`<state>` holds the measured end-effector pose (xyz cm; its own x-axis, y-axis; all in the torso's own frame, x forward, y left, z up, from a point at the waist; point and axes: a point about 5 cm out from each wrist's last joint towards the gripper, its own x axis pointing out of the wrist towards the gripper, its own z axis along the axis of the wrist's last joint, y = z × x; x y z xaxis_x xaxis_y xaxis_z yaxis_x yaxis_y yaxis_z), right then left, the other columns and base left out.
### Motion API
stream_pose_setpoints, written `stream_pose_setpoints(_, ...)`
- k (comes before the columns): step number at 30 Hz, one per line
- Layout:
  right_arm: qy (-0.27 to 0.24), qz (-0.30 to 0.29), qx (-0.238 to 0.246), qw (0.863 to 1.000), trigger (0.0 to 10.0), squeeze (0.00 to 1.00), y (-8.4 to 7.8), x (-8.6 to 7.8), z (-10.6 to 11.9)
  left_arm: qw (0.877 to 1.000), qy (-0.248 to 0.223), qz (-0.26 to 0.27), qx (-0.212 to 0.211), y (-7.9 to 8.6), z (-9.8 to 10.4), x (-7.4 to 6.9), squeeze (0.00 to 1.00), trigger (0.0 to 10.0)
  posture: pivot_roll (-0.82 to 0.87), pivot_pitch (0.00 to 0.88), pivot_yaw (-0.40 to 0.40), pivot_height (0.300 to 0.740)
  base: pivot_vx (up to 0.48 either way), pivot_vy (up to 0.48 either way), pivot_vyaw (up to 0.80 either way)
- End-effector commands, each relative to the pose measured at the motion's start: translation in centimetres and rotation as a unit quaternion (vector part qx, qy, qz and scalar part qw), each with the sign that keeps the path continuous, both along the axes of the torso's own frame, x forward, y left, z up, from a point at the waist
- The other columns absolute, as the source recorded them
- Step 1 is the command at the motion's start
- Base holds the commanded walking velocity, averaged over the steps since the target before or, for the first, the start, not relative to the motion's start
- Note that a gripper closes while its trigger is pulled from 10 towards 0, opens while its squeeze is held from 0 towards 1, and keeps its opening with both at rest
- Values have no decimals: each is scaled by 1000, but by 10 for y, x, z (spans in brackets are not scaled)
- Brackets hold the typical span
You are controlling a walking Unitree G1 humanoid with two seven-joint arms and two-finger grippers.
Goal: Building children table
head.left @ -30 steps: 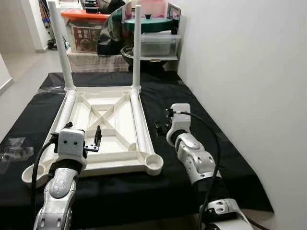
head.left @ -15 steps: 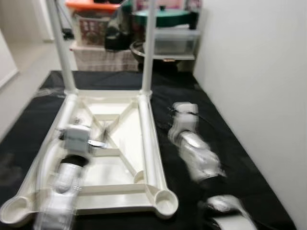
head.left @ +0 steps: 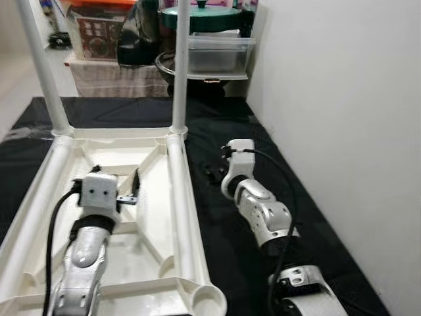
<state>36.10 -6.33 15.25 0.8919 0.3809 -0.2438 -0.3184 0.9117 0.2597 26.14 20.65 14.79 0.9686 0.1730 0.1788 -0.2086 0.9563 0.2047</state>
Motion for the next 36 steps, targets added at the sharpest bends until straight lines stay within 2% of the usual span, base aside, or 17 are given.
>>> stream_pose_setpoints(1, 16, 24, 13, 999, 10000, 0, 8, 0, 2, 999, 32, 41, 7, 13, -12, -4, 0, 10000, 90, 0, -101, 740, 0, 0, 0)
stream_pose_setpoints(3, 30, 41, 4, 999, 10000, 0, 11, -1, -1, 997, 50, 63, 10, 21, -20, -10, 0, 10000, 96, 0, -106, 740, 0, 0, 0)
stream_pose_setpoints(6, 33, 45, 1, 998, 10000, 0, 12, -1, -2, 997, 53, 63, 10, 23, -22, -13, 0, 10000, 96, 0, -106, 740, 0, 117, 0)
stream_pose_setpoints(15, 42, 52, 2, 998, 10000, 0, 14, -1, -2, 997, 57, 52, 0, 21, -24, -15, 0, 10000, 104, 0, -112, 740, 0, 451, 0)
stream_pose_setpoints(22, 46, 60, 7, 997, 10000, 0, 14, 0, 4, 997, 56, 45, 9, 17, -24, -15, 0, 10000, 102, 0, -108, 740, 0, 0, 0)
stream_pose_setpoints(28, 46, 43, -30, 998, 10000, 0, 3, 4, 0, 997, 62, 47, 11, 17, -27, -16, 0, 10000, 98, 0, -108, 740, 0, 0, 0)
stream_pose_setpoints(33, 35, -11, -91, 995, 10000, 0, -23, 13, -4, 997, 65, 48, 12, 17, -29, -16, 0, 10000, 95, 0, -108, 740, 0, 0, 0)
stream_pose_setpoints(36, 37, -17, -98, 994, 10000, 0, -29, 14, -4, 997, 66, 48, 13, 17, -30, -15, 0, 10000, 89, 0, -106, 740, 0, 0, 0)
